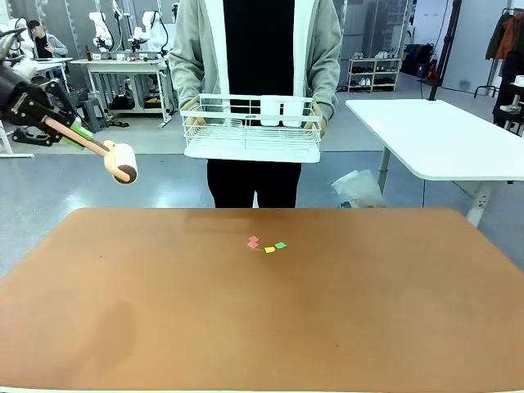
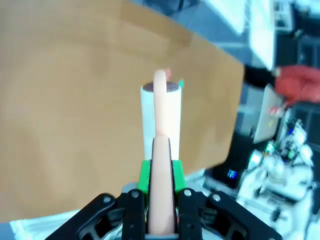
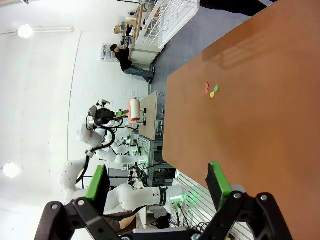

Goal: Clean the table.
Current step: Clean the table with the Lint Roller when the human lifts the Dish drying rack.

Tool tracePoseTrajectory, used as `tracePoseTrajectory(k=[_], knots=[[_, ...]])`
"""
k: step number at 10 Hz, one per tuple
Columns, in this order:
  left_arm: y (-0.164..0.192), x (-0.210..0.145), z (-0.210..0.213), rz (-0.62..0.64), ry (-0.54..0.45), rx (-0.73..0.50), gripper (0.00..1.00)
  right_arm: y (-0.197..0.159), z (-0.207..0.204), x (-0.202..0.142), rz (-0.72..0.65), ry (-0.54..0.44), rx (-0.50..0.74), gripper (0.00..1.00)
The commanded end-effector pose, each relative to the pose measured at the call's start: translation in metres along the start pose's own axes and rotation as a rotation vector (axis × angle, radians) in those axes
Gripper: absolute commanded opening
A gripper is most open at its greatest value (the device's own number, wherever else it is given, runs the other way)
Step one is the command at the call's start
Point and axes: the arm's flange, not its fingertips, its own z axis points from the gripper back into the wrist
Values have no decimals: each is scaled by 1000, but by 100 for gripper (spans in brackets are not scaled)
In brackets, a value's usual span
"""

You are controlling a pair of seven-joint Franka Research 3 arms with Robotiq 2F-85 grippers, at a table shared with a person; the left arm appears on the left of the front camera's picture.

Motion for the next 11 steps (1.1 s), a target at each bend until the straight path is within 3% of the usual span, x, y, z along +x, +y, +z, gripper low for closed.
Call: tracePoseTrajectory(k=[1,2,6,7,8,11], knots=[[-13,58,-21,-177,148,52,21,4,0,-2,-9,-6,16,100],[-15,72,-43,-191,204,28,21,4,0,-2,-9,-6,16,100],[13,97,-131,-170,227,60,21,4,0,-2,-9,-6,16,100],[16,98,-134,-152,201,63,21,4,0,-2,-9,-6,16,100],[17,93,-135,-171,251,66,21,4,0,-2,-9,-6,16,100],[17,93,-135,-171,251,66,21,4,0,-2,-9,-6,16,100]])
